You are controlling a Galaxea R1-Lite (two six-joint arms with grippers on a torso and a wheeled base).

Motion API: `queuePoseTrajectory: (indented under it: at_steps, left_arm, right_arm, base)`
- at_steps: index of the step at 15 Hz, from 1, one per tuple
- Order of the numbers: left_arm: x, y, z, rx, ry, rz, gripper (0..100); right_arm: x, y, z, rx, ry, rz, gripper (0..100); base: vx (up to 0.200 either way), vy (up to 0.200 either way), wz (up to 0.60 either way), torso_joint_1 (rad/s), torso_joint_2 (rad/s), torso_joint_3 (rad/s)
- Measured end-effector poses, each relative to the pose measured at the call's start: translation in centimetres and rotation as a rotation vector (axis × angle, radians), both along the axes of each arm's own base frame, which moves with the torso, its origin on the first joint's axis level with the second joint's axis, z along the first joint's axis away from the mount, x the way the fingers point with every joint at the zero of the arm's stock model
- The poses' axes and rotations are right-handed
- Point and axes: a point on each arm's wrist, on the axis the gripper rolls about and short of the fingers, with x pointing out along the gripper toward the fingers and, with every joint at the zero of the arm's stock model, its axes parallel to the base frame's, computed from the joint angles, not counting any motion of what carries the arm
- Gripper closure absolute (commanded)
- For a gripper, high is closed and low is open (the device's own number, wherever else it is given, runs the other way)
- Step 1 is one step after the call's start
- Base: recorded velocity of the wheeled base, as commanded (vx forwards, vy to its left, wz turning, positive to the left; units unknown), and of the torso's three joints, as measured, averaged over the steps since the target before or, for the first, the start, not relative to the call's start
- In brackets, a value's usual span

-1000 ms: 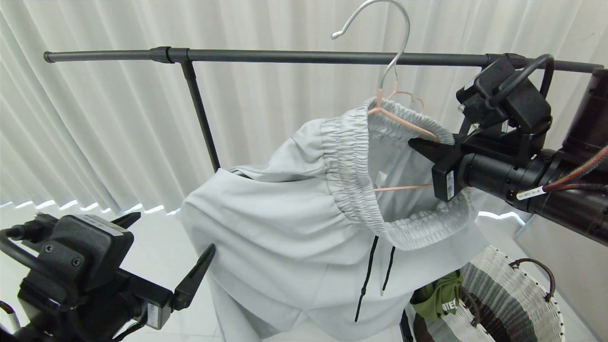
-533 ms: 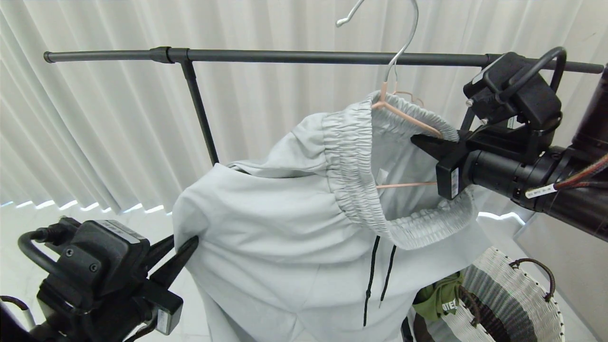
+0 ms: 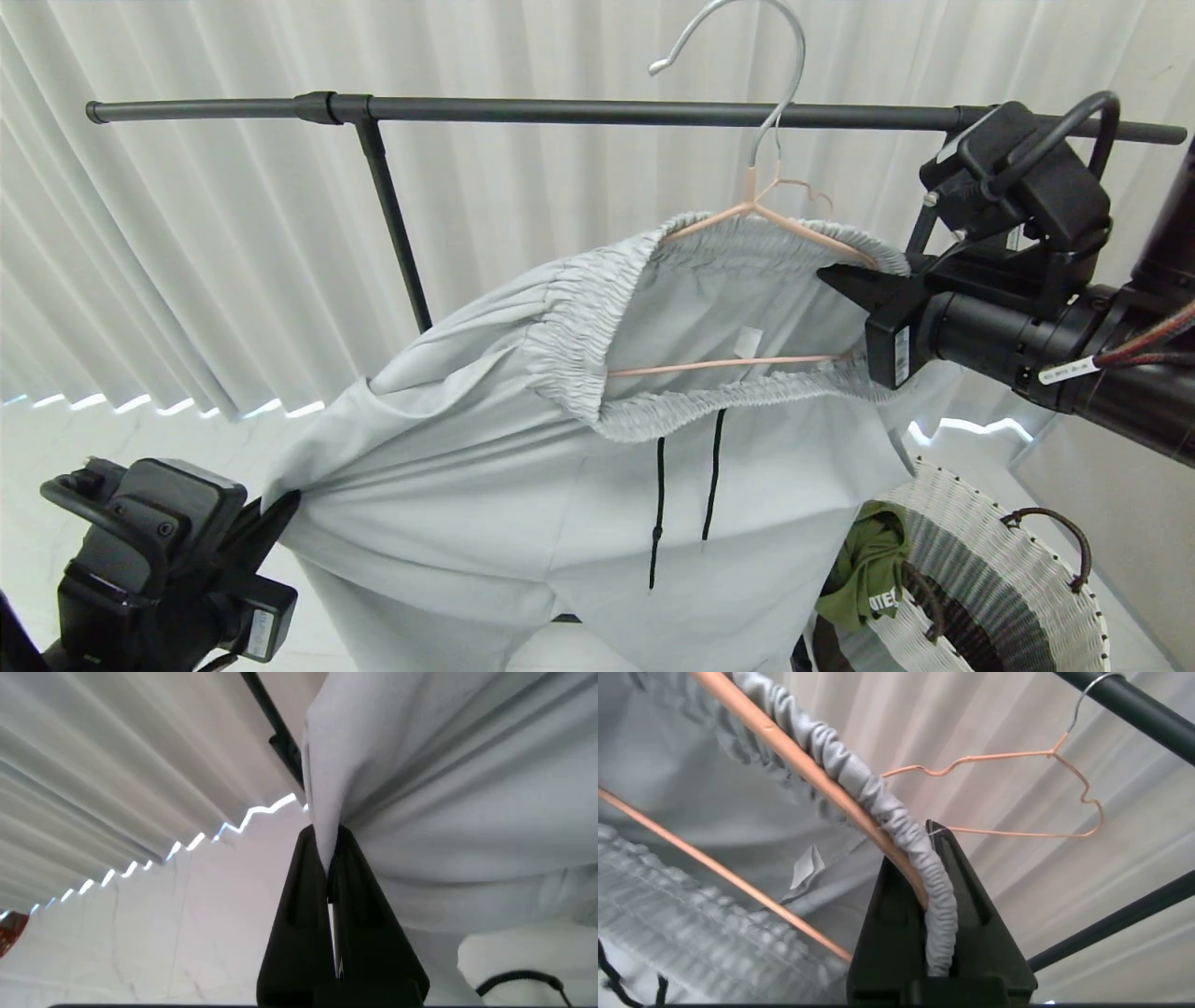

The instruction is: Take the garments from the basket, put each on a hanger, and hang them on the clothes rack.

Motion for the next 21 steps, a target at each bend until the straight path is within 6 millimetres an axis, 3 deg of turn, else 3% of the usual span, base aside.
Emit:
queuePoseTrajectory:
  at_steps: [3,4,10,15,21]
  left_arm:
    - [-0.2,0.2,-0.2,0.007,0.004,0.003,100]
    - [-0.1,0.1,0.0,0.014,-0.003,0.003,0]
    - [-0.1,0.1,1.0,0.023,-0.050,-0.003,0]
    - [0.4,-0.2,3.4,0.079,-0.143,-0.019,0]
    - [0.9,-0.6,4.8,0.088,-0.188,-0.029,0]
  right_arm:
    - [0.0,0.0,0.0,0.003,-0.001,-0.002,100]
    - [0.0,0.0,0.1,0.003,-0.001,-0.003,100]
    - [0.6,-0.9,-0.3,-0.023,0.026,-0.072,100]
    - [1.4,-5.1,-0.9,-0.115,0.138,-0.297,100]
    - [0.8,-9.6,-0.4,-0.119,0.173,-0.484,100]
  base:
    - [0.000,0.000,0.00,0.000,0.00,0.000]
    - [0.000,0.000,0.00,0.000,0.00,0.000]
    - [0.000,0.000,0.00,0.000,0.00,0.000]
    - [0.000,0.000,0.00,0.000,0.00,0.000]
    - [0.000,0.033,0.00,0.000,0.00,0.000]
